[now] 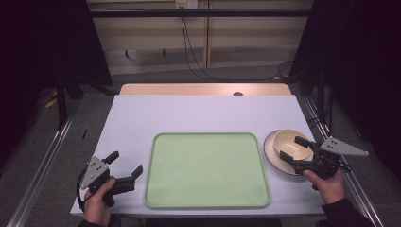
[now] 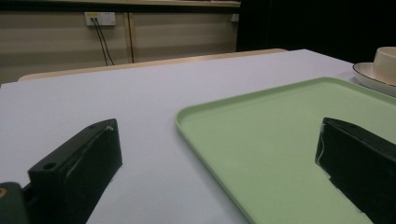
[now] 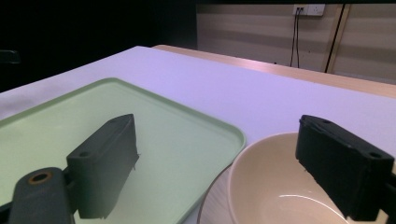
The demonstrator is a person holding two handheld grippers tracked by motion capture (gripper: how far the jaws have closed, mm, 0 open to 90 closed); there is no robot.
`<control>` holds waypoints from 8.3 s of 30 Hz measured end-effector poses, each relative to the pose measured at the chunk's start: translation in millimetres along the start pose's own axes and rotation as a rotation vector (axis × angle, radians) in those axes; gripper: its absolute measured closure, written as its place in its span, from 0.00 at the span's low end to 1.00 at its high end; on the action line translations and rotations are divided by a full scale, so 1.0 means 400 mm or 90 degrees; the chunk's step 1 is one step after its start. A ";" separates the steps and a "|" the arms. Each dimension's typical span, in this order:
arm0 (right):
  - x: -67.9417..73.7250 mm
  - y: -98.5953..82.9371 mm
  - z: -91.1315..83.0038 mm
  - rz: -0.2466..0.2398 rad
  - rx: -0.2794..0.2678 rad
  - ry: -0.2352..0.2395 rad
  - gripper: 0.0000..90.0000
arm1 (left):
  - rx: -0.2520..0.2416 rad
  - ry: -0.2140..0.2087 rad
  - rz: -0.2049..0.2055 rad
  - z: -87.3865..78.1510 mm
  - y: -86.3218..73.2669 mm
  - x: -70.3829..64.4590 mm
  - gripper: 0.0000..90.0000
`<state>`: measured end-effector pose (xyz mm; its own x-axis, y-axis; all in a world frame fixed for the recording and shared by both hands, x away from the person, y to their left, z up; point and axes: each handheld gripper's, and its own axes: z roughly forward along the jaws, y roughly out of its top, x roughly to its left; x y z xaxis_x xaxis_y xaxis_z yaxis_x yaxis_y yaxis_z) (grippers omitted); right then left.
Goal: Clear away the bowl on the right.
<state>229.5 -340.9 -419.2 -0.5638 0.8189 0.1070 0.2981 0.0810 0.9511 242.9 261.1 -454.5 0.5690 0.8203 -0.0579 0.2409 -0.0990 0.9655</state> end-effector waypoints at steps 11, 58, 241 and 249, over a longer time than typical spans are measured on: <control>-0.010 0.010 -0.010 0.028 0.024 0.005 0.13 | 0.000 0.002 -0.001 -0.001 0.000 -0.001 0.00; -0.245 0.088 0.061 0.049 0.261 -0.064 0.37 | 0.000 -0.002 -0.002 0.002 0.000 0.000 0.00; -0.226 0.157 0.054 0.156 0.225 0.043 0.93 | 0.000 0.004 0.001 -0.001 0.000 -0.001 0.00; -0.211 0.168 0.075 0.146 0.229 0.051 0.93 | 0.001 0.003 0.001 0.000 0.000 -0.001 0.01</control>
<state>320.5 -387.5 -373.1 -0.5054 0.7935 0.3391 0.6640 0.1067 0.7401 242.7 261.0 -454.5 0.5657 0.8227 -0.0559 0.2411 -0.1002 0.9653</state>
